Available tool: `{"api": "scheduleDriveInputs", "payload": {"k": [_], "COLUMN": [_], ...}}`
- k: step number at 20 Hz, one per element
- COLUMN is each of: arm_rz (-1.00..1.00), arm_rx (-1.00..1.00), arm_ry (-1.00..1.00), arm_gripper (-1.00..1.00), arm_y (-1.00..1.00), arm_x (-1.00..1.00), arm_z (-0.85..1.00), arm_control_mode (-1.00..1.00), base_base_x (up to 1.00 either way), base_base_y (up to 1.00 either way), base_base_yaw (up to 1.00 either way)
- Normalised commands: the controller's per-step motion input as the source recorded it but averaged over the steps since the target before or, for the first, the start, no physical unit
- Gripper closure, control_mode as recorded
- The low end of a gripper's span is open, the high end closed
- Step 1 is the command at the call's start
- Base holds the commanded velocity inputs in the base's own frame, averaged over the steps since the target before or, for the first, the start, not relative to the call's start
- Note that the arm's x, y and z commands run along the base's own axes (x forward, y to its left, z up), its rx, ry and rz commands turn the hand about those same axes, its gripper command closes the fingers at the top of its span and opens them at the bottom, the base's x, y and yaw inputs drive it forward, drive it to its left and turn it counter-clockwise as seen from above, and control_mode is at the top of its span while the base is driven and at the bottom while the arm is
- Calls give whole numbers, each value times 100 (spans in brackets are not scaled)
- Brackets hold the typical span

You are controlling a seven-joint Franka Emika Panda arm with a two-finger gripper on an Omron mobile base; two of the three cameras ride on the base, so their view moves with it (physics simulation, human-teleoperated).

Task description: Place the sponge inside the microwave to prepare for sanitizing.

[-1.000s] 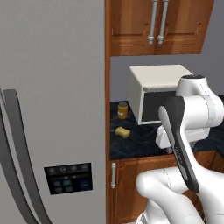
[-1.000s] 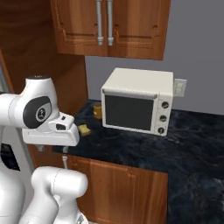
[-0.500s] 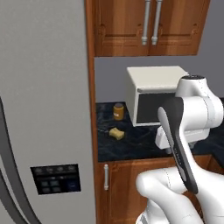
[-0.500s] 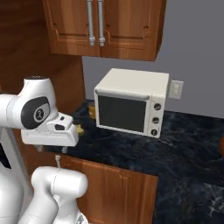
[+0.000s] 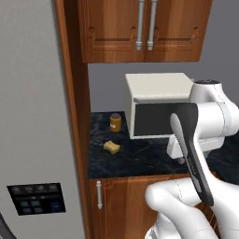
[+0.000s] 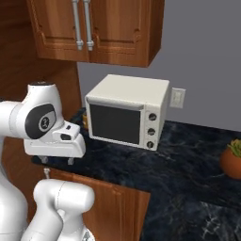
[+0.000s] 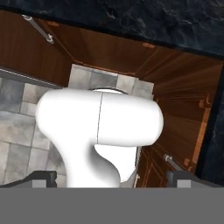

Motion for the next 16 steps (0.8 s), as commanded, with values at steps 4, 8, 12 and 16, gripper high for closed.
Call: {"api": "scheduleDriveInputs", "payload": {"k": [4, 8, 12, 16], "arm_rz": [0, 0, 0, 0], "arm_rx": [0, 0, 0, 0], "arm_ry": [0, 0, 0, 0], "arm_gripper": [-100, -100, -100, -100], "arm_y": [0, 0, 0, 0], "arm_x": [0, 0, 0, 0], "arm_z": [0, 0, 0, 0], "arm_control_mode": [100, 100, 100, 100], "base_base_x": [31, 43, 51, 26], "base_base_y": [0, 0, 0, 0], "base_base_yaw": [11, 13, 7, 3]}}
